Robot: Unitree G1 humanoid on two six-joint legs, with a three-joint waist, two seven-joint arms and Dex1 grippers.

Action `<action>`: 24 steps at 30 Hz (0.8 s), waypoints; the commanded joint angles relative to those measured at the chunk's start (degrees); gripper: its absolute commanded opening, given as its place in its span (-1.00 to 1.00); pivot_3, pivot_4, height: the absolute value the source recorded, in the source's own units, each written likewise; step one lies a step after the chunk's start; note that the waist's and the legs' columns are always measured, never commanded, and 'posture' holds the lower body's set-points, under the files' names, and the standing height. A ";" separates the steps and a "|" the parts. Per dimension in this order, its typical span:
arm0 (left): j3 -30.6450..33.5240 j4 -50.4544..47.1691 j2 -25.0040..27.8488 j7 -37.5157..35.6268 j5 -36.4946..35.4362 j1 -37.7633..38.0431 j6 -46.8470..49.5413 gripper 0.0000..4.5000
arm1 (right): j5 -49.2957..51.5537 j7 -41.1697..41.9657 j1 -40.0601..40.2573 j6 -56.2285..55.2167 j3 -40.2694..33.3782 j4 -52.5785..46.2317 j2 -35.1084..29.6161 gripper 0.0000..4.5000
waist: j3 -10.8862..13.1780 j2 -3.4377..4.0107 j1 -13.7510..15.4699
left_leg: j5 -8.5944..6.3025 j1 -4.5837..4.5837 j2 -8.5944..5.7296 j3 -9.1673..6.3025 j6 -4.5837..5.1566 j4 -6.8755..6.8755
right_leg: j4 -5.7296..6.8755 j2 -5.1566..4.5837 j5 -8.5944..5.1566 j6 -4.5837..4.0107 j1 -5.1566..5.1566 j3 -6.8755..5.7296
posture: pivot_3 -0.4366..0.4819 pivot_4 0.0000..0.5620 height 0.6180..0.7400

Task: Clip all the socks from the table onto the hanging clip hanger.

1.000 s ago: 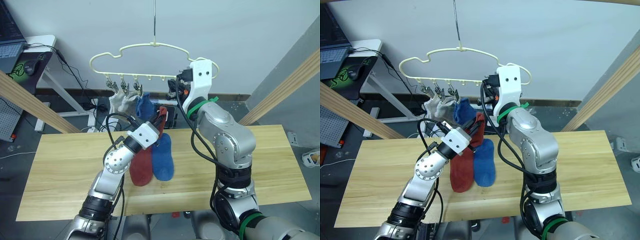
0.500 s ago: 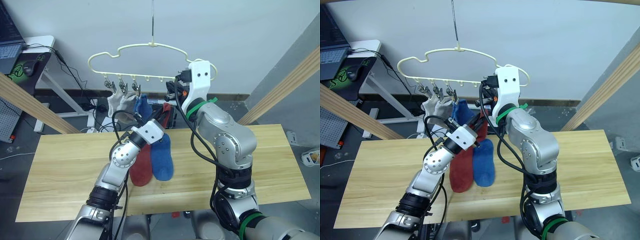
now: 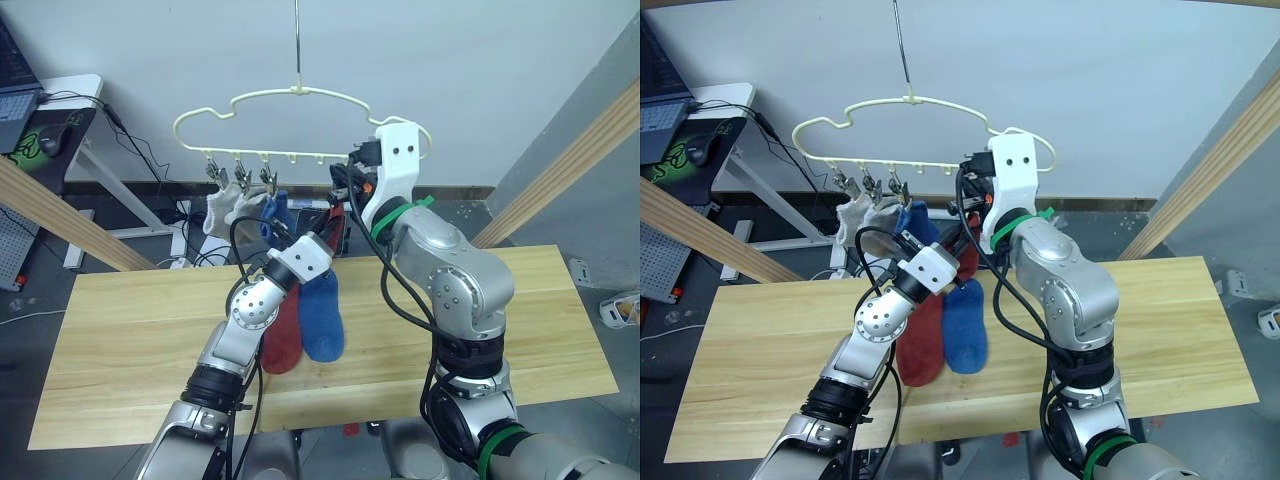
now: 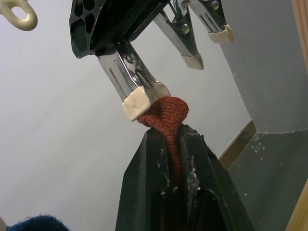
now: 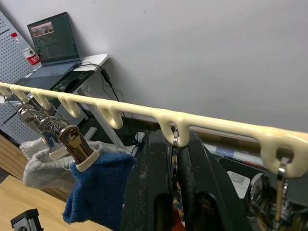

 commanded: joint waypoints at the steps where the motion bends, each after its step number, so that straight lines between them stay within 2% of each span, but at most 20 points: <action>1: -0.35 -0.56 -0.71 0.69 -0.28 -0.93 -1.42 -1.00 | 1.01 -0.23 0.01 -0.48 0.56 -2.90 1.05 -1.00 | 0.00 0.00 0.01 | 0.00 0.00 0.00 0.00 0.00 0.01 | 0.01 0.00 0.00 0.00 0.00 0.00 | -0.49 0.11 0.91; 9: 0.09 -0.25 -1.07 1.14 -0.55 -1.57 -1.99 -1.00 | 0.69 -0.09 0.32 -0.75 1.01 -2.54 0.67 -1.00 | -0.01 -0.01 0.01 | 0.00 0.00 -0.02 -0.01 0.00 0.13 | 0.19 0.00 0.00 0.00 0.00 -0.01 | -0.48 0.12 0.91; 16: 0.43 0.13 -0.86 1.41 -0.74 -1.38 -2.81 -1.00 | -0.06 0.09 0.82 -1.16 1.74 -2.50 -0.06 -1.00 | 0.00 -0.01 0.00 | -0.02 0.00 -0.04 -0.02 0.04 0.79 | 0.72 0.16 -0.01 0.01 0.00 -0.01 | -0.47 0.12 0.91; 19: 0.52 0.93 -0.94 1.73 -0.72 -1.48 -3.28 -1.00 | -0.31 -0.15 1.20 -1.42 1.72 -2.73 -0.16 -0.62 | -0.01 -0.01 0.01 | 0.03 0.00 -0.06 -0.02 0.11 0.88 | 0.77 0.28 0.04 0.08 0.02 0.00 | -0.47 0.12 0.91; 24: 0.47 2.32 -1.07 2.44 -0.70 -1.80 -4.10 -1.00 | -0.47 0.49 1.29 -1.64 2.11 -3.03 -0.74 0.13 | -0.01 -0.02 0.02 | 0.05 0.00 -0.05 -0.02 0.13 0.87 | 0.77 0.31 0.05 0.10 0.02 0.00 | -0.47 0.12 0.91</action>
